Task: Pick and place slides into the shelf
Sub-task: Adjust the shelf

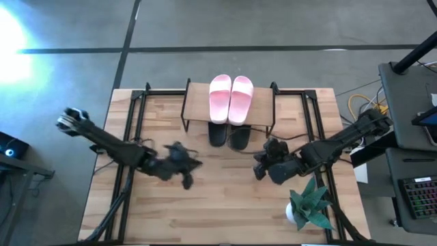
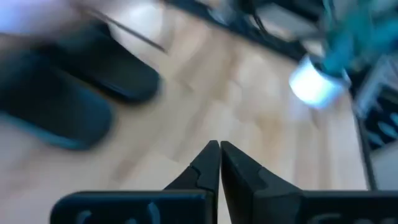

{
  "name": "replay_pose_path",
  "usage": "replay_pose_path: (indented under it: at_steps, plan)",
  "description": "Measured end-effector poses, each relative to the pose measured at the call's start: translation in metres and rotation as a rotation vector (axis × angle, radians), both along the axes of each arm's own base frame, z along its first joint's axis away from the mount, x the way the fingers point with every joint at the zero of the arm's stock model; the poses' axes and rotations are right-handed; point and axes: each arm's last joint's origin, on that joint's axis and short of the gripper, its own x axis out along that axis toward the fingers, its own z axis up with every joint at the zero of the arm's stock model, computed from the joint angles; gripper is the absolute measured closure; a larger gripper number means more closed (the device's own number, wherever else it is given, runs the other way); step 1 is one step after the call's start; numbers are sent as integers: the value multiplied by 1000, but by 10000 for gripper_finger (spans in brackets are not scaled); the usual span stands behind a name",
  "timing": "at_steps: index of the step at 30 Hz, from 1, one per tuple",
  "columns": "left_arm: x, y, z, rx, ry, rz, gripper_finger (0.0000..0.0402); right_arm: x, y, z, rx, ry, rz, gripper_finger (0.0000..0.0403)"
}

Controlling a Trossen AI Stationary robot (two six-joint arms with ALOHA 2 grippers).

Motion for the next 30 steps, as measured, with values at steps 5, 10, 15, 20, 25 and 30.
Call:
replay_pose_path:
  at_steps: [5,10,15,20,25,30]
  plan:
    - [-50,27,43,81,-144,239,402,-13,-27,20,1,-46,-90,394]
    - [-89,63,54,156,-140,462,402,-28,-42,38,-39,-128,-153,394]
    - [-104,87,24,116,-2,560,402,-39,-51,45,-72,-145,-196,394]
    - [-98,106,-10,88,83,647,402,-36,-55,42,-82,-125,-212,394]
    - [-87,129,-24,74,44,642,402,-29,-53,36,-83,-94,-212,394]
    - [-85,152,-24,91,27,680,402,-25,-50,29,-61,-60,-201,394]
